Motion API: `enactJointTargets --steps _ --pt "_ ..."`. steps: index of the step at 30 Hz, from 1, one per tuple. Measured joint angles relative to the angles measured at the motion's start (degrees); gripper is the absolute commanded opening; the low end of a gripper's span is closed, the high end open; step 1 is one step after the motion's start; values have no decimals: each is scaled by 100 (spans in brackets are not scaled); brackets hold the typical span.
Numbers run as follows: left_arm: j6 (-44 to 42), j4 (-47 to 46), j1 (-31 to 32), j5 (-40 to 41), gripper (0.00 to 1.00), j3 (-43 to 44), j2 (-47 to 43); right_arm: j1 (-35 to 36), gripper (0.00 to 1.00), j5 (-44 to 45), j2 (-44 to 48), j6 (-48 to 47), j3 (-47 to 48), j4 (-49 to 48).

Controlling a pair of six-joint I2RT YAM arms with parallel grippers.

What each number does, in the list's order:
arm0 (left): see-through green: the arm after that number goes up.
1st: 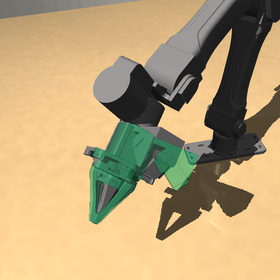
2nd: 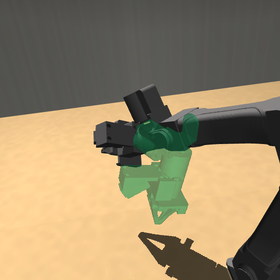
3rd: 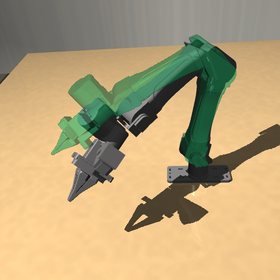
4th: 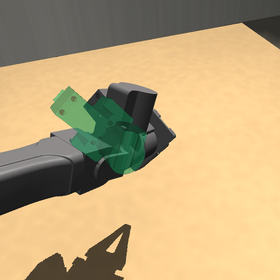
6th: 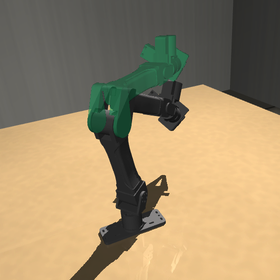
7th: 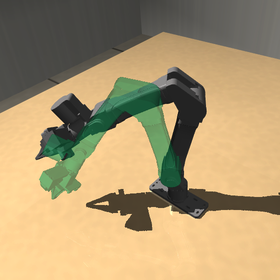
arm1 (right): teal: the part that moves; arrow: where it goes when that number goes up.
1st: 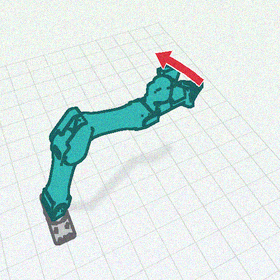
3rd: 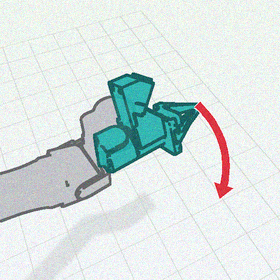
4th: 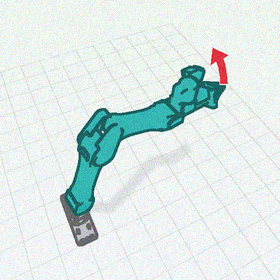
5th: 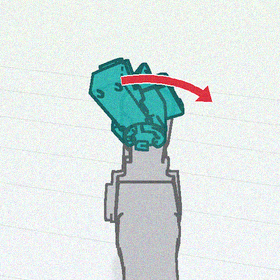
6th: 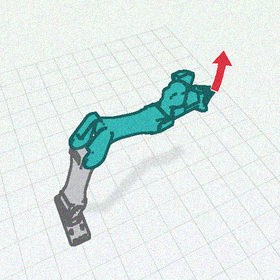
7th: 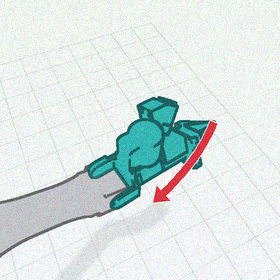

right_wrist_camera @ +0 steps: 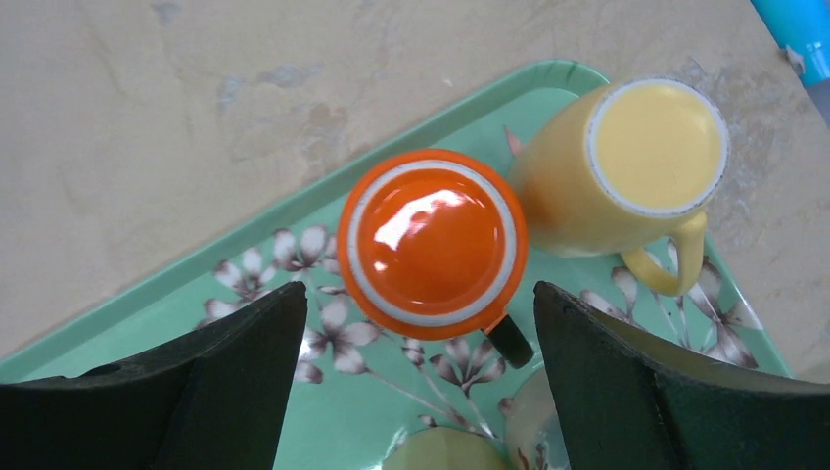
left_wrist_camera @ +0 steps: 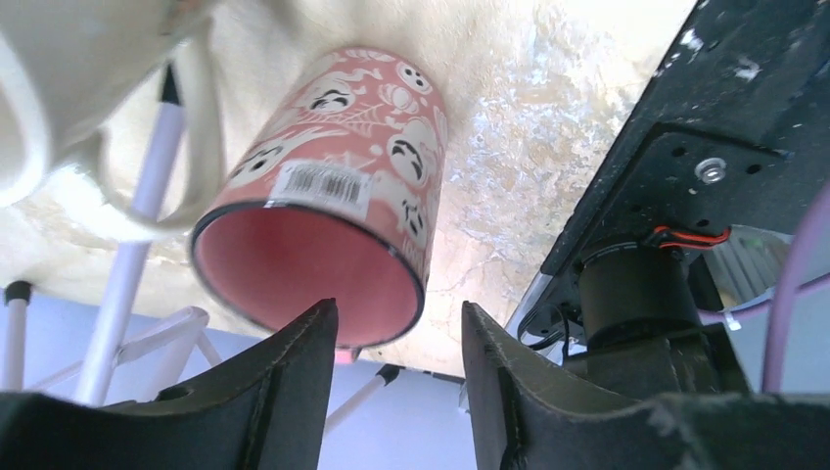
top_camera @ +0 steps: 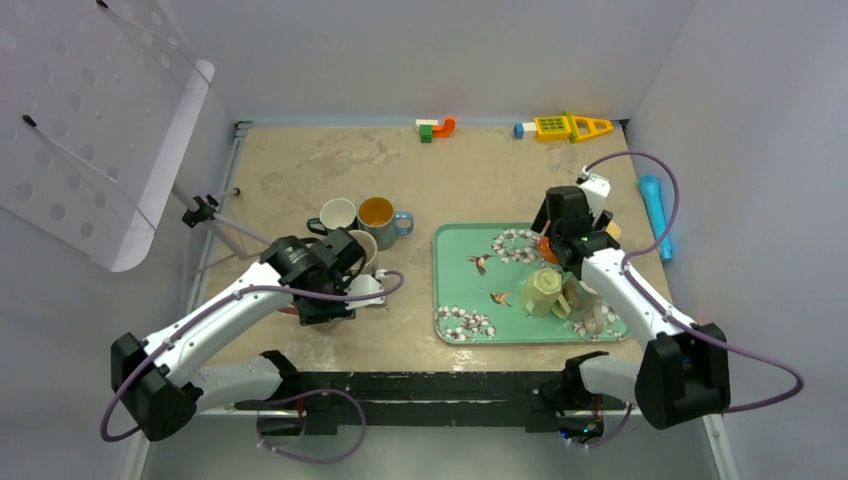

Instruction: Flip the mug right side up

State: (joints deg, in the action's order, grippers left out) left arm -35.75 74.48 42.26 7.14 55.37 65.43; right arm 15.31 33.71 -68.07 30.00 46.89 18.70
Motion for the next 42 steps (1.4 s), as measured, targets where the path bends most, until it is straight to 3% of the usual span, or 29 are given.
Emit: enactJointTargets --steps 8,13,18,25,31,34,37,42 --pt "59 455 0 -503 57 1182 -682 -538 95 -63 -658 -35 -52 -212" --pt "61 557 0 -603 57 1329 -763 -643 83 -337 -1408 -42 431 -533" --pt "55 640 0 -645 59 1335 -909 -568 80 -1040 -1532 -201 494 -820" --pt "57 741 0 -688 59 1626 -955 24 82 -1628 -1512 -372 514 -719" --pt "55 745 0 -723 59 1665 -929 730 89 -730 -1423 -505 739 -42" --pt "55 745 0 -739 59 1665 -922 1384 90 -496 -1421 -949 1008 146" --pt "55 743 0 -745 59 1665 -907 1856 90 -896 -1467 -1650 1453 170" --pt "55 743 0 -752 60 1665 -992 1836 87 -1670 -2262 -2859 2771 533"
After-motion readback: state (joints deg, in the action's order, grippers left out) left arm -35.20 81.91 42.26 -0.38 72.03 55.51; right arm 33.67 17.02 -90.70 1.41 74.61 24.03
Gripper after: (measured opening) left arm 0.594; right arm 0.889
